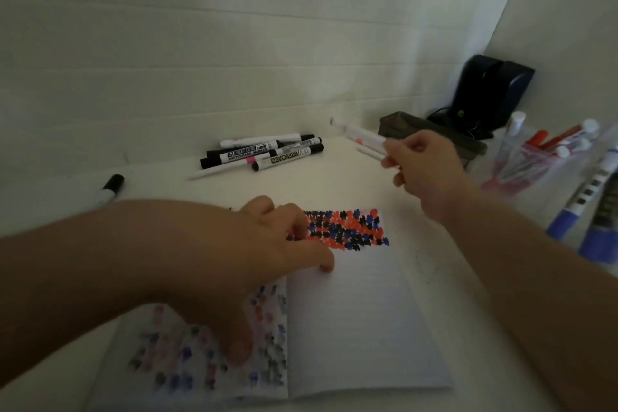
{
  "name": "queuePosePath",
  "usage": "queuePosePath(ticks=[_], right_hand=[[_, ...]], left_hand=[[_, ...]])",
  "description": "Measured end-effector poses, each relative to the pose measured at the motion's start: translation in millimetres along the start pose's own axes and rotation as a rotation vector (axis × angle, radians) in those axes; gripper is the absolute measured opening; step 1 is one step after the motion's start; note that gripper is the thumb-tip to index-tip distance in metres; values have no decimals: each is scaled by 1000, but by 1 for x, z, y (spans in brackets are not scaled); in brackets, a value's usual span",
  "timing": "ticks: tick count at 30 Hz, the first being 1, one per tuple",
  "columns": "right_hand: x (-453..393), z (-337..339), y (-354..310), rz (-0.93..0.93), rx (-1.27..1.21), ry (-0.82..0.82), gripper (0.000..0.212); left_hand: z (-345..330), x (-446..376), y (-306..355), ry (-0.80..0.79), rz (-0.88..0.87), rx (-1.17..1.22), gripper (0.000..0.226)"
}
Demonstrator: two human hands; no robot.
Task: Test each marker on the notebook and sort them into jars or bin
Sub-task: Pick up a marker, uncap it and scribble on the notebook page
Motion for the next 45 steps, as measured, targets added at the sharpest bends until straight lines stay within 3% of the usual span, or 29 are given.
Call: queuePosePath(ticks=[3, 6, 8, 9, 11, 12, 15, 17, 19, 21, 23, 25, 29, 37, 45], right_hand=[[21, 23, -25, 30, -256, -16, 21], [49, 39, -26, 89, -231, -234, 19], [64, 44, -13, 59, -218, -376, 23], [69, 45, -7, 53, -190, -408, 25], [75, 45, 1, 80, -88, -435, 21], [77, 43, 1, 98, -55, -442, 18], [81, 30, -7, 129, -100, -408, 21], [83, 19, -13, 85, -274, -378, 24], [85, 13, -14, 2, -489, -355, 23], [84, 11, -11, -52, -620, -330, 19], [83, 8, -8, -77, -701, -342, 20], [84, 2, -6, -47, -687, -422, 23], [88, -9, -5, 120, -440, -488, 19], [86, -6, -3, 34, -507, -453, 22], [86, -4, -2, 15, -564, -450, 17]], left_hand=[[8, 5, -11, 11, 94, 307, 82], [11, -15, -12, 214, 236, 1119, 46], [19, -30, -7, 337, 324, 1488, 54], [21, -35, -6, 382, 341, 1553, 60], [26, -39, -3, 405, 358, 1456, 59], [30, -38, -2, 377, 365, 1274, 53], [40, -35, 10, 278, 317, 370, 39], [42, -36, 20, 278, 286, 101, 39], [38, -36, 22, 334, 296, 68, 35], [28, -43, 16, 574, 248, 61, 32], [13, -53, 11, 718, 124, 240, 27], [-3, -63, 11, 729, -10, 452, 26], [-11, -68, 8, 790, -176, 459, 34], [-7, -76, 9, 799, -165, 451, 26], [-3, -76, 11, 786, -147, 464, 33]])
Point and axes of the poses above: each hand's wrist, its own x-axis away from the middle knuckle, its own z-axis out of the back of the hand, y = z × x, the point moved 1 cm from there along -x, towards the middle knuckle, and after that the axes turned 5 degrees about z, right-handed, at the moved point
